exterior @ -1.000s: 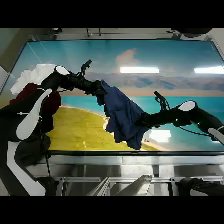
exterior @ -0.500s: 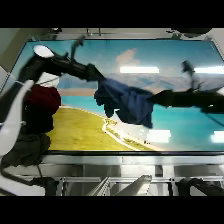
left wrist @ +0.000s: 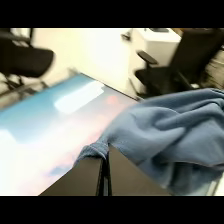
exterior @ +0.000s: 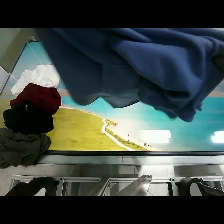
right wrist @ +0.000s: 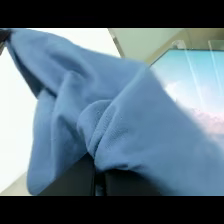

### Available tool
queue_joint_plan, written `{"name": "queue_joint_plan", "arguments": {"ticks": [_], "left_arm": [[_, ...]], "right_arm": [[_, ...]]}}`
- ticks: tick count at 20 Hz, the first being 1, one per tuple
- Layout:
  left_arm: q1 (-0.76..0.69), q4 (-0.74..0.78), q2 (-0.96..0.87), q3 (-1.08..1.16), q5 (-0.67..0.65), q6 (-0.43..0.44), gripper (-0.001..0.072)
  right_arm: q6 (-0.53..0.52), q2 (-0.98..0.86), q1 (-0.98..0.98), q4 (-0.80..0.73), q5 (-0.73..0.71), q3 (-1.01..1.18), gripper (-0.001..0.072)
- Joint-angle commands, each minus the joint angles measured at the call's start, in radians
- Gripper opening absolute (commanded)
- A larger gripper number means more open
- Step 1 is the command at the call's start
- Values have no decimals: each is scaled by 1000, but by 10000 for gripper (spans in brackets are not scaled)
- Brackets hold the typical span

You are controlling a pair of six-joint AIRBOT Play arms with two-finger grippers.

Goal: Fold the shirts.

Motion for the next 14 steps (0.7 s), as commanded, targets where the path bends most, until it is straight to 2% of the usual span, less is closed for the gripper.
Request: {"name": "queue_joint_plan", "arguments": {"ticks": [1, 3, 7, 10, 12, 13, 14], "left_arm": [[0, 117, 42, -1, 40, -40, 14], [0, 116, -64, -1, 21, -38, 14], [0, 115, -373, -1, 8, -28, 15], [0, 100, -628, 0, 10, -18, 15], [0, 98, -780, 0, 42, -10, 14], [2, 99, -845, 0, 71, -10, 50], [6, 98, -892, 0, 98, -11, 289]], "right_arm": [[71, 55, -12, -61, -16, 15, 17], [107, 17, -11, -146, -23, 6, 18], [109, -138, -6, -179, -40, -139, 19], [55, -329, 28, -179, -119, -305, 21], [-42, -488, 56, -178, -197, -381, 24], [-111, -581, 64, -178, -238, -391, 24], [-165, -663, 67, -163, -270, -389, 39]]}}
